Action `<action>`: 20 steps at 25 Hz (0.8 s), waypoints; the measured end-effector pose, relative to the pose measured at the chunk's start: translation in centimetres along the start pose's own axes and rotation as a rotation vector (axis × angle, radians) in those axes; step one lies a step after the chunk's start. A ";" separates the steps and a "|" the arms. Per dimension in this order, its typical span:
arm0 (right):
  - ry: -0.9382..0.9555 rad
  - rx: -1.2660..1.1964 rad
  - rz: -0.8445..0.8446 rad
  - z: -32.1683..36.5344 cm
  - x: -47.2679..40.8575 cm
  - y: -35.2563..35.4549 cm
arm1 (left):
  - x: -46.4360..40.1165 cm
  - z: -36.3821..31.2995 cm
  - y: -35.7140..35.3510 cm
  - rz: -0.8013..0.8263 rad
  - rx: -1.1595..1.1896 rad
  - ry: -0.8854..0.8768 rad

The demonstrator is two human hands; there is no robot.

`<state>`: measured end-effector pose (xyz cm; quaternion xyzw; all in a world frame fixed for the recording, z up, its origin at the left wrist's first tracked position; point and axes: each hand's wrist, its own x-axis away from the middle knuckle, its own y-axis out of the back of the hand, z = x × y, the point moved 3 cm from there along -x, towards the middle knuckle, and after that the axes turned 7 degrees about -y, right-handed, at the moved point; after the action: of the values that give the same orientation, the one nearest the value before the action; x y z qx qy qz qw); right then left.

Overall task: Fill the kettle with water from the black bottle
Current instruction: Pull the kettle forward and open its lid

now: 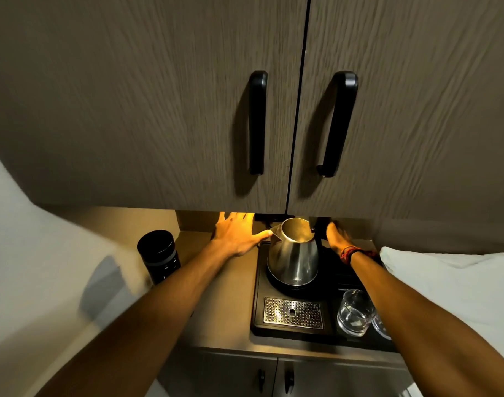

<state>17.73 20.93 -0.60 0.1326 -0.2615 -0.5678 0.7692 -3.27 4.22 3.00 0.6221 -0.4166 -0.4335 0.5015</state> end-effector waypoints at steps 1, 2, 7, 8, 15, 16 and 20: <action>0.006 -0.010 -0.011 0.2 -0.2 0.1 | 0.2 0.1 0.7 -0.005 0.003 0.020; 0.033 -0.018 -0.035 0.7 -0.1 0.3 | 0.3 0.2 1.5 -0.028 0.017 0.036; 0.154 0.175 0.031 4.2 1.5 -1.9 | 2.8 3.2 4.2 -0.181 0.080 0.117; 0.071 0.219 0.086 3.5 1.2 -2.7 | 3.2 3.8 4.4 -0.191 0.054 0.140; 0.292 0.092 0.171 7.2 5.0 -12.7 | 7.0 9.8 4.7 0.022 -0.109 0.249; 0.301 0.097 0.202 7.6 5.6 -13.6 | 7.6 10.5 4.8 0.072 -0.111 0.263; 0.389 0.266 0.273 6.5 5.7 -17.5 | 10.3 12.6 5.6 0.206 -0.029 0.316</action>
<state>1.34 10.52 -2.57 0.3026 -0.1964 -0.3833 0.8503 -12.92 -9.70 5.70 0.6294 -0.3877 -0.2826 0.6112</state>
